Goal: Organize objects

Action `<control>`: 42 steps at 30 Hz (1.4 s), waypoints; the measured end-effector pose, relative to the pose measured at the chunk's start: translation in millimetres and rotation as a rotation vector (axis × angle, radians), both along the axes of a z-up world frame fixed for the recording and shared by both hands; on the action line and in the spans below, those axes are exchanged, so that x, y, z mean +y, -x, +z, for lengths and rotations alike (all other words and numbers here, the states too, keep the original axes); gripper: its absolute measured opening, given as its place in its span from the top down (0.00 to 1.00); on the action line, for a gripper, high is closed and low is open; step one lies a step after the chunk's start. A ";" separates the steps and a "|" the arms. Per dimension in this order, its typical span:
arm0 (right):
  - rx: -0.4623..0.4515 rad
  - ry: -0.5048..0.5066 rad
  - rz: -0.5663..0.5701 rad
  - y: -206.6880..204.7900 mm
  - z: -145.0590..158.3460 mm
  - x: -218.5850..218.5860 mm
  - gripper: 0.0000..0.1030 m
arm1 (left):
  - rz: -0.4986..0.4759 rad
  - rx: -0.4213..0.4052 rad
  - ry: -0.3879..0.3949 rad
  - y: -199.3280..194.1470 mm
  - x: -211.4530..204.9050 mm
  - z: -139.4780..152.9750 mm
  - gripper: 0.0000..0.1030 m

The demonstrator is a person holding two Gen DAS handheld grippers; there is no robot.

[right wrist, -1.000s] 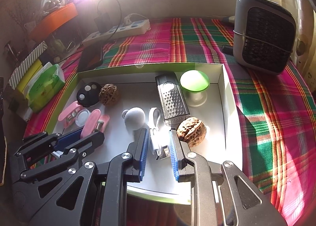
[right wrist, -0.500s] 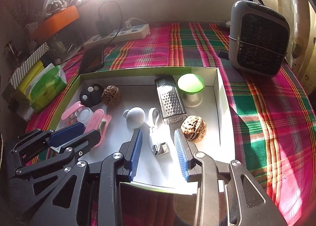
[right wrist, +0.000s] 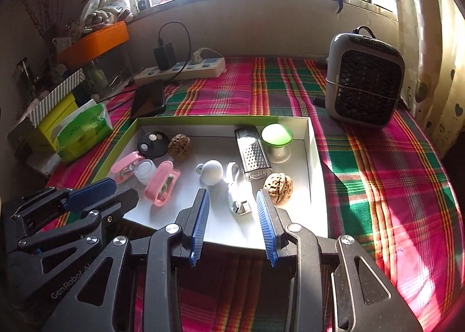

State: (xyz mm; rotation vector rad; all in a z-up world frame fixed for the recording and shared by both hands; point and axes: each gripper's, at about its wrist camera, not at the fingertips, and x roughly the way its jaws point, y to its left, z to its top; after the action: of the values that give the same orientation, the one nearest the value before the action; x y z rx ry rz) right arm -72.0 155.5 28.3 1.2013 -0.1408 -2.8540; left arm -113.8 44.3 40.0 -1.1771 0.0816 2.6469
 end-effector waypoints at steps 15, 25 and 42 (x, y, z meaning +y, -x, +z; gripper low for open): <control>-0.021 -0.045 -0.008 -35.0 -14.6 -9.2 0.54 | 0.025 -0.004 0.018 -34.8 -7.5 -12.4 0.73; -0.087 -0.071 -0.022 -42.8 -37.2 -6.8 0.54 | 0.040 -0.057 0.031 -40.9 -7.5 -34.9 0.73; -0.117 -0.104 -0.072 -41.6 -41.6 3.1 0.37 | 0.050 -0.044 0.064 -36.6 3.4 -39.7 0.72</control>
State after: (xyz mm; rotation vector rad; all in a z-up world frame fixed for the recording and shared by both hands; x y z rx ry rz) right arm -30.4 158.6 -13.3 1.4116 -0.0400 -2.8841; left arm -77.2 47.7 0.4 -1.2728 0.1313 2.6784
